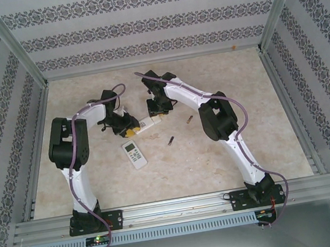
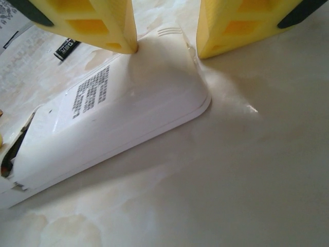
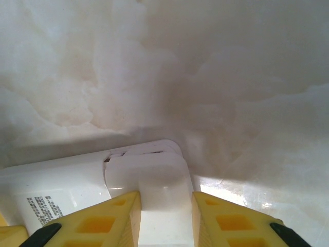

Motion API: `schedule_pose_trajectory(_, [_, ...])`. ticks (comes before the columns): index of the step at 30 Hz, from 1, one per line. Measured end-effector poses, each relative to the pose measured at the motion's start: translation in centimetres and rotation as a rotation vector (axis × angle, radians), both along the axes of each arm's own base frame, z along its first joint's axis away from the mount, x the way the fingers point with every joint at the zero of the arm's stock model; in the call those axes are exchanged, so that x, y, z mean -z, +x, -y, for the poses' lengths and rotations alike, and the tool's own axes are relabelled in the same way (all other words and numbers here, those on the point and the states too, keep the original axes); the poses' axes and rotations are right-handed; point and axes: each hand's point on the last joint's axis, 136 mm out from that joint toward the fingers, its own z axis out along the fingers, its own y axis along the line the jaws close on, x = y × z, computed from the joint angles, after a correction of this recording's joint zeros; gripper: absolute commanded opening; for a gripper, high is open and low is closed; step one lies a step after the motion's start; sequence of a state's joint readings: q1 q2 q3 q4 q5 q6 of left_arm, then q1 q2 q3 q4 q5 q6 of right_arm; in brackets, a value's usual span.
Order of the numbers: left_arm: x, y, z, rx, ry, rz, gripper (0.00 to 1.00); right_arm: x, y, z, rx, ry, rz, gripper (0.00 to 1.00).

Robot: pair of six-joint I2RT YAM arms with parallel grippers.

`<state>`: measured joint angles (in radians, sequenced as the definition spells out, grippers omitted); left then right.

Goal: Load the batteries into the remote control

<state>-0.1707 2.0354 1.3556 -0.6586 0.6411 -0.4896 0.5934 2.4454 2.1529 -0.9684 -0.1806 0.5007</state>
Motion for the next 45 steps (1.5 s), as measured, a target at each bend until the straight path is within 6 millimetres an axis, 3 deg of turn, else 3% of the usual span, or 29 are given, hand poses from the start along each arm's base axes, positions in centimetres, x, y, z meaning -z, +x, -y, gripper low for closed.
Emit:
schedule_pose_trajectory(16, [0.1, 0.1, -0.3, 0.053, 0.021, 0.016, 0.31, 0.0, 0.1, -0.2, 0.005, -0.043, -0.047, 0.27])
schedule_pose_trajectory(27, [-0.1, 0.5, -0.9, 0.087, 0.031, 0.048, 0.31, 0.2, -0.9, -0.3, -0.041, -0.044, -0.033, 0.27])
schedule_pose_trajectory(34, [-0.2, 2.4, -2.0, 0.087, 0.061, 0.114, 0.3, 0.3, -4.0, 0.2, 0.044, -0.01, -0.118, 0.32])
schedule_pose_trajectory(45, [0.0, 2.6, -2.0, 0.078, 0.011, 0.136, 0.31, 0.0, -3.6, 0.5, 0.196, 0.066, -0.284, 0.39])
